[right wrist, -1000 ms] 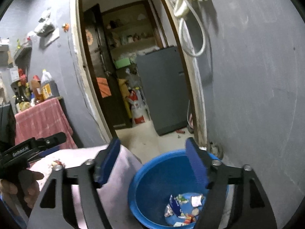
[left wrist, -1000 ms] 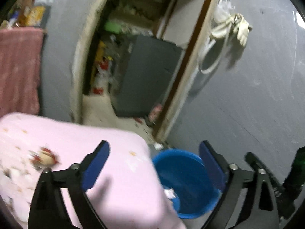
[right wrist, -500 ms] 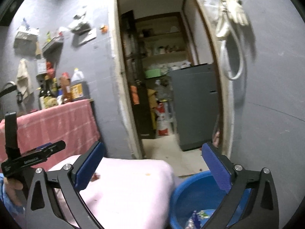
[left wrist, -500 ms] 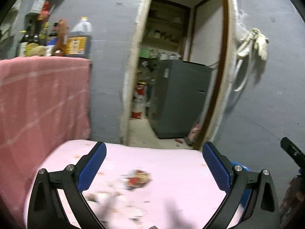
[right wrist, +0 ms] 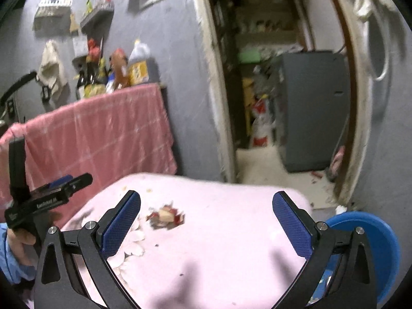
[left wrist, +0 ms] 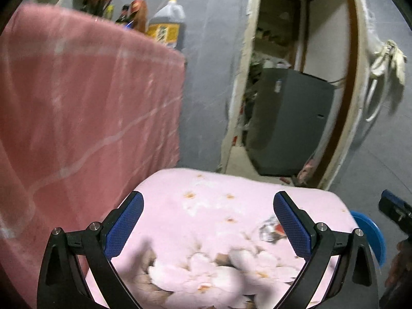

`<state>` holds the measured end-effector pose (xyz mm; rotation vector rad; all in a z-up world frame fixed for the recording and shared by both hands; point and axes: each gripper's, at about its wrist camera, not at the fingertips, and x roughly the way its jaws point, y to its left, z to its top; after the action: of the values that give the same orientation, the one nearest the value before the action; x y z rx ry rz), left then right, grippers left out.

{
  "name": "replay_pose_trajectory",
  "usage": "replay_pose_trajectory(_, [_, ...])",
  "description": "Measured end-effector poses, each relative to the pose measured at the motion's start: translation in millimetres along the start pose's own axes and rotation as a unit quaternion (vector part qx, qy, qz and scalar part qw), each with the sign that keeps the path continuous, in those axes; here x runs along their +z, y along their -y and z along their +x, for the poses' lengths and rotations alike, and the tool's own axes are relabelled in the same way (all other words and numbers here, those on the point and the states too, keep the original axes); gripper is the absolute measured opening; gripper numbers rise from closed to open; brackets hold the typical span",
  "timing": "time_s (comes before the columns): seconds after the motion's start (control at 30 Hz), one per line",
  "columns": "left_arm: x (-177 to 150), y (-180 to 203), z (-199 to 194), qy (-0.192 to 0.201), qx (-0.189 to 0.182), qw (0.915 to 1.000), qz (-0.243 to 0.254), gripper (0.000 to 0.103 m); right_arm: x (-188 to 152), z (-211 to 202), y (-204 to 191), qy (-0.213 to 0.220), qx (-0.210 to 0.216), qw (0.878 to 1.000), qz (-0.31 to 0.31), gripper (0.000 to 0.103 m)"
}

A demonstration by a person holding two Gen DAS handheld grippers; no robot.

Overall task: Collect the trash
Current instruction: 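Move both tools back over the red wrappers and silver foil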

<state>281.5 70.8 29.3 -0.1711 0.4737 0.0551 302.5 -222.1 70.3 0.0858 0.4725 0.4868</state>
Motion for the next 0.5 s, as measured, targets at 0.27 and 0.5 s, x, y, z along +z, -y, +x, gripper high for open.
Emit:
replay_pose_trajectory(0.27, [-9.3,-1.7,19.6,-0.039,0.031,0.9984,0.028,0.099,-8.9,56.9,-4.7,-0.090,0.017,0.996,-0.001,0.089])
replay_pose_trajectory(0.5, [-17.2,-6.0,35.5,-0.075,0.039,0.9962,0.022,0.099,-11.3,90.6,-12.7,-0.142,0.066,0.988,0.014,0.075])
